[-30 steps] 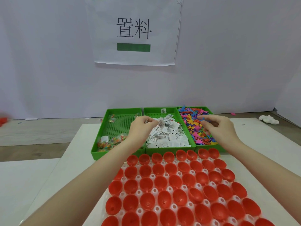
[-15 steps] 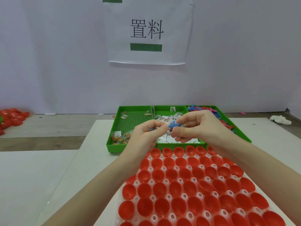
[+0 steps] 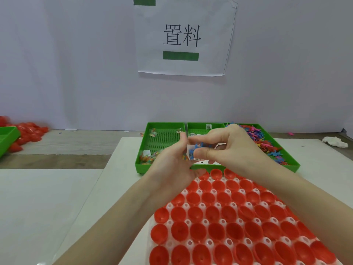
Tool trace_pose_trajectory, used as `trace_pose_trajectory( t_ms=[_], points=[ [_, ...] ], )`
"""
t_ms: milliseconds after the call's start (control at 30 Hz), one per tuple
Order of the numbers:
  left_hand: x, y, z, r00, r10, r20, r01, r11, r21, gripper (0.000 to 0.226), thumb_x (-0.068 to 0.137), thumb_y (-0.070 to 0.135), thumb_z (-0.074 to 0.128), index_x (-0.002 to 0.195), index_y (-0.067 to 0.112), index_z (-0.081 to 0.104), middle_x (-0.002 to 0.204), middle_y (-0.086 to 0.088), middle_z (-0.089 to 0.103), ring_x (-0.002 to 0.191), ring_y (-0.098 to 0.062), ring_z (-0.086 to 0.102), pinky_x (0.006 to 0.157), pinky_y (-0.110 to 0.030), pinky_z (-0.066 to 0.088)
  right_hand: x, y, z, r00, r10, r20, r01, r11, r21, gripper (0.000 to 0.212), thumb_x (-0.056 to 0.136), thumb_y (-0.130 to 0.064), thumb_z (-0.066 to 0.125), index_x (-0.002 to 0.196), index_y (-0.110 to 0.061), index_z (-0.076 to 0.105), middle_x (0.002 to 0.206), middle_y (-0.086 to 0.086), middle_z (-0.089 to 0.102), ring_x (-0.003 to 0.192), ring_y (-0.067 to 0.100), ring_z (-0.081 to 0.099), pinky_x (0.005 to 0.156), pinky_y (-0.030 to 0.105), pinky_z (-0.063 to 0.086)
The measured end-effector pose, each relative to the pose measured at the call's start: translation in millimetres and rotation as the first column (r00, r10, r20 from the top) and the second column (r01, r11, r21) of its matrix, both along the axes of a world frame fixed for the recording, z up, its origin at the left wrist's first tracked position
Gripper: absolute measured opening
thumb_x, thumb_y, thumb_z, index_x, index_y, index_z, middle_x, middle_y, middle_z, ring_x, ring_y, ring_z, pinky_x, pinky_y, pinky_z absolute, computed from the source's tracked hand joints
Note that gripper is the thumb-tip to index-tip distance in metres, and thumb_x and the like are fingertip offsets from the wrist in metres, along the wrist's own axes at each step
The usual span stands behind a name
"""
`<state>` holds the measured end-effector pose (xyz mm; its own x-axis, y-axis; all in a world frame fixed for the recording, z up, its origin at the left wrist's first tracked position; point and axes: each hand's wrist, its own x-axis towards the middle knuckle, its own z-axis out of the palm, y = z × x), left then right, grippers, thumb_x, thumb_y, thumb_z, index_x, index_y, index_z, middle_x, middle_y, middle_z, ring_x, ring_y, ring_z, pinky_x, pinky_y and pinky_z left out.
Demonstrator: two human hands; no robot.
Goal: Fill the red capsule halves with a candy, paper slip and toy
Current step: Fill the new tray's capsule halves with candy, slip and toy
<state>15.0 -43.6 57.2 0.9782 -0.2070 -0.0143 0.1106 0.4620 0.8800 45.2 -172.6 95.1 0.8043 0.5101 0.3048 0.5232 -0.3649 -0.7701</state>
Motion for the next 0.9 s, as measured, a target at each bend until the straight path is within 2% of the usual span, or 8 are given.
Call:
trace_pose_trajectory(
  t_ms=[100, 233, 300, 400, 533, 633, 800, 900],
  points=[
    [-1, 1, 1, 0.999, -0.033, -0.011, 0.032, 0.994, -0.103, 0.064, 0.088, 0.054, 0.031, 0.094, 0.006, 0.072, 0.104, -0.008, 0.068, 0.098, -0.019, 0.063, 0.092, -0.036, 0.046, -2, 7, -5, 0.999, -0.04, -0.005, 0.04, 0.997, 0.061, 0.032, 0.07, -0.005, 0.076, 0.102, -0.011, 0.071, 0.065, -0.019, 0.062, 0.051, -0.013, 0.056, 0.054, 0.002, 0.041],
    [-3, 2, 2, 0.997, 0.069, 0.022, -0.065, 0.987, -0.147, 0.053, 0.083, 0.047, 0.046, 0.123, 0.015, 0.059, 0.115, -0.006, 0.063, 0.111, -0.018, 0.058, 0.098, -0.039, 0.043, -7, 15, -6, 0.996, -0.047, 0.077, 0.037, 0.991, 0.125, 0.024, 0.068, -0.003, 0.076, 0.077, -0.025, 0.073, 0.054, -0.019, 0.062, 0.057, -0.008, 0.06, 0.057, 0.005, 0.044],
    [-5, 3, 1, 0.99, 0.125, 0.059, -0.119, 0.988, -0.101, 0.042, 0.084, 0.036, 0.05, 0.122, 0.02, 0.061, 0.11, -0.002, 0.065, 0.112, -0.014, 0.056, 0.101, -0.039, 0.041, -5, 18, -6, 0.994, -0.059, 0.089, 0.045, 0.987, 0.152, 0.02, 0.069, -0.003, 0.075, 0.075, -0.022, 0.075, 0.055, -0.019, 0.062, 0.059, -0.008, 0.06, 0.06, 0.006, 0.044],
    [-4, 6, 4, 0.978, 0.182, 0.102, -0.186, 0.982, 0.035, 0.079, 0.074, 0.031, 0.056, 0.146, 0.021, 0.026, 0.131, 0.001, 0.052, 0.125, -0.011, 0.047, 0.107, -0.037, 0.036, -1, 24, -6, 0.999, -0.028, 0.029, 0.022, 0.984, 0.177, 0.02, 0.074, -0.005, 0.073, 0.079, -0.024, 0.073, 0.067, -0.015, 0.069, 0.068, -0.007, 0.064, 0.07, 0.01, 0.049],
    [0, 10, 9, 0.966, 0.225, 0.131, -0.238, 0.967, 0.091, 0.089, 0.075, 0.029, 0.057, 0.149, 0.018, 0.009, 0.131, -0.001, 0.052, 0.11, 0.002, 0.054, 0.1, -0.031, 0.037, 1, 33, -8, 0.997, 0.003, -0.074, 0.014, 0.973, 0.229, 0.019, 0.074, -0.007, 0.074, 0.092, -0.013, 0.074, 0.088, 0.005, 0.074, 0.089, 0.007, 0.068, 0.086, 0.027, 0.053],
    [3, 13, 8, 0.949, 0.279, 0.149, -0.302, 0.939, 0.164, 0.083, 0.077, 0.036, 0.054, 0.148, 0.012, 0.019, 0.146, -0.006, 0.038, 0.125, -0.007, 0.047, 0.104, -0.03, 0.038, 3, 37, -7, 0.997, 0.011, -0.08, 0.011, 0.964, 0.267, 0.017, 0.071, -0.002, 0.075, 0.087, -0.007, 0.075, 0.083, 0.012, 0.073, 0.088, 0.017, 0.069, 0.082, 0.03, 0.055],
    [8, 36, 0, 0.848, 0.324, 0.419, -0.519, 0.668, 0.534, 0.016, 0.085, 0.029, 0.06, 0.093, 0.02, 0.07, 0.085, 0.004, 0.07, 0.076, -0.003, 0.062, 0.063, -0.011, 0.045, 18, 36, -15, 0.991, -0.083, -0.1, 0.105, 0.967, 0.234, 0.02, 0.058, -0.001, 0.082, 0.075, -0.01, 0.074, 0.069, 0.004, 0.071, 0.064, 0.009, 0.067, 0.066, 0.021, 0.054],
    [13, 44, -9, 0.842, 0.343, 0.417, -0.533, 0.653, 0.538, 0.015, 0.085, 0.021, 0.063, 0.073, 0.016, 0.071, 0.056, 0.004, 0.065, 0.052, -0.005, 0.06, 0.053, -0.012, 0.045, 25, 35, -28, 0.987, -0.102, -0.123, 0.128, 0.965, 0.228, 0.022, 0.06, -0.006, 0.083, 0.074, -0.02, 0.073, 0.07, -0.002, 0.07, 0.069, 0.013, 0.067, 0.071, 0.026, 0.055]
  ],
)
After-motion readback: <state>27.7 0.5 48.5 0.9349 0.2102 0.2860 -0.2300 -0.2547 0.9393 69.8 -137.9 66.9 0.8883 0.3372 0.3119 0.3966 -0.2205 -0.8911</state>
